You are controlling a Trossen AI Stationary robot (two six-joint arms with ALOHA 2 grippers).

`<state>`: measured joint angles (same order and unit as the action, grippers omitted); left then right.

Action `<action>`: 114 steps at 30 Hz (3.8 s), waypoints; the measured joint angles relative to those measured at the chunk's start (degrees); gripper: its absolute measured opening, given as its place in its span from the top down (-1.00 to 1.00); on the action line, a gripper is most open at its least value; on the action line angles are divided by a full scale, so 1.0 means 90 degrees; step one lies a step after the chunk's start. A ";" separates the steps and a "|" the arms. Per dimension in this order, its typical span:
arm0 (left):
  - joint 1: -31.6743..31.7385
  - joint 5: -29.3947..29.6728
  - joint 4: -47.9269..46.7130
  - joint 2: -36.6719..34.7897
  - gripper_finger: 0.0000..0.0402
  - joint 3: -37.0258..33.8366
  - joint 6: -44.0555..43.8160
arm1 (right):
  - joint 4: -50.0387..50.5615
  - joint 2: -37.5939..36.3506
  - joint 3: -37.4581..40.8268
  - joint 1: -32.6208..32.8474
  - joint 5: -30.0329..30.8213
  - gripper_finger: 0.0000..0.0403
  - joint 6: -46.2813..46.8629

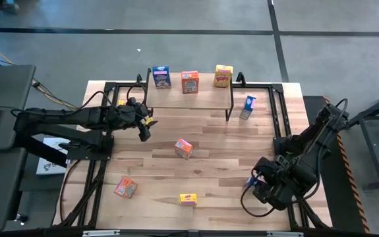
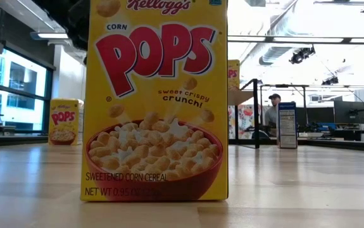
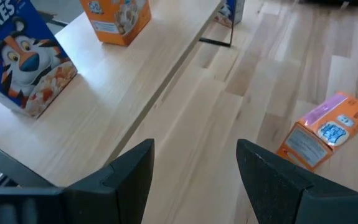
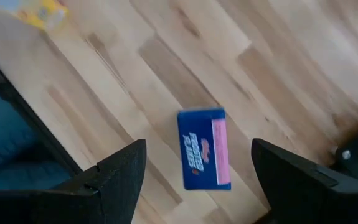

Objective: Stack cereal on shelf
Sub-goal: Put the bottom blue cereal box aligned with the other blue cereal box on the shelf

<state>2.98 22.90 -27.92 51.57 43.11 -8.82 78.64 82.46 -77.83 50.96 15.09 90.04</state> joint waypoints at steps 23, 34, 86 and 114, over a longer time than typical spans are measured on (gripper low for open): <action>0.0000 -0.0037 0.0284 -0.0003 -0.08 0.0000 0.0196 | -0.1301 0.0026 0.1254 0.0010 -0.0679 -0.40 0.0163; 0.0000 -0.0042 0.0284 -0.0002 -0.08 0.0000 0.0157 | -0.1332 0.0498 0.1254 0.0007 -0.0728 -0.40 0.0161; 0.0000 0.0730 0.0730 0.0063 -0.17 0.0000 0.0340 | -0.1169 0.0848 0.1195 0.0002 -0.1035 0.33 0.0225; 0.0240 0.0514 0.1756 0.0063 -0.17 0.0000 0.0677 | 0.0264 0.0838 0.0015 -0.0780 -0.0286 0.33 -0.1406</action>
<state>5.14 27.52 -12.12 52.14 43.11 -2.73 81.01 90.00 -77.69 43.94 12.51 77.39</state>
